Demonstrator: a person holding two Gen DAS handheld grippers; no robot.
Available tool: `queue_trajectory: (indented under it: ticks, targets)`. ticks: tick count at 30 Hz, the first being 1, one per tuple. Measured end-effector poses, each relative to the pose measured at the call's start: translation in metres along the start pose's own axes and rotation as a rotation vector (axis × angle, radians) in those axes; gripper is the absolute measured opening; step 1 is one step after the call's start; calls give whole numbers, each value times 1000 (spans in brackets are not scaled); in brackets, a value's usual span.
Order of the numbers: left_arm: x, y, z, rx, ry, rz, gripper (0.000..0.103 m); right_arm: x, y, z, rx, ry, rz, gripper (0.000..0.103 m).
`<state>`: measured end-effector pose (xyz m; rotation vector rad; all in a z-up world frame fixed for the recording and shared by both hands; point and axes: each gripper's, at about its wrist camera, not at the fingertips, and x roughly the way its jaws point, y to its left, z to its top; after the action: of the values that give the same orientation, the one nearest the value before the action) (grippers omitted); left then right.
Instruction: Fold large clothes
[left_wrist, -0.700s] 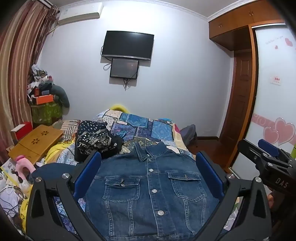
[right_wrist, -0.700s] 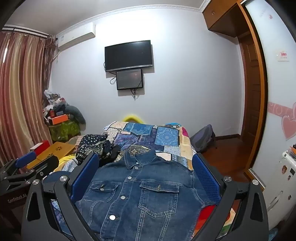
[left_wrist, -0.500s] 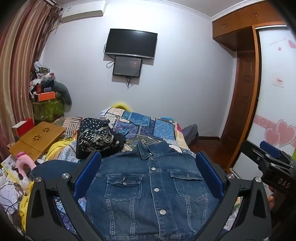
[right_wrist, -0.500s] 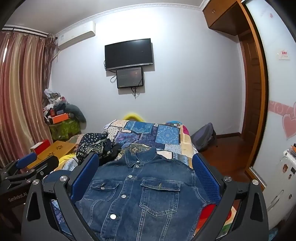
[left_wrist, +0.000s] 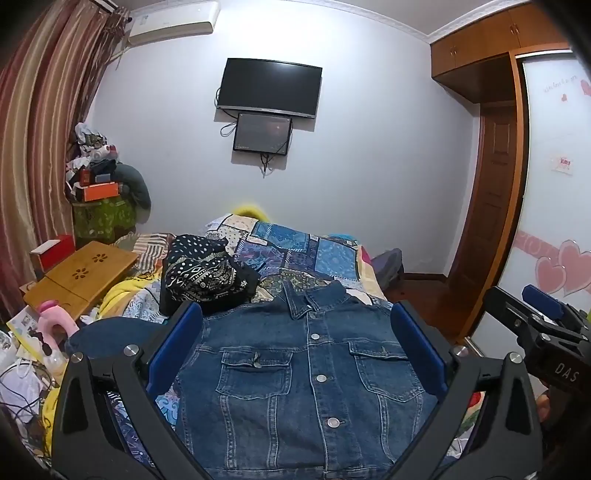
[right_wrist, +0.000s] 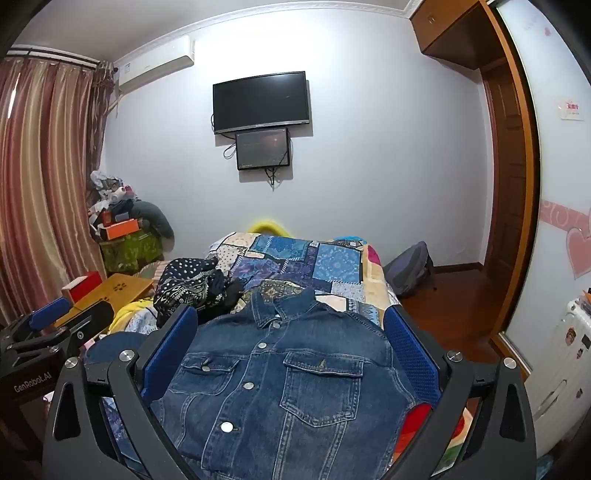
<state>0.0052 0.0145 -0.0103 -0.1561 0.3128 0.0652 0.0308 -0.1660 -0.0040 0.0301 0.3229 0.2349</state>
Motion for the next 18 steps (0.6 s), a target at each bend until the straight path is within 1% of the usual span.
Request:
queue_trajectory:
  ticks: [18]
  targets:
    - [-7, -4, 2, 11, -11, 8, 103, 0, 1, -1, 1, 0, 5, 100]
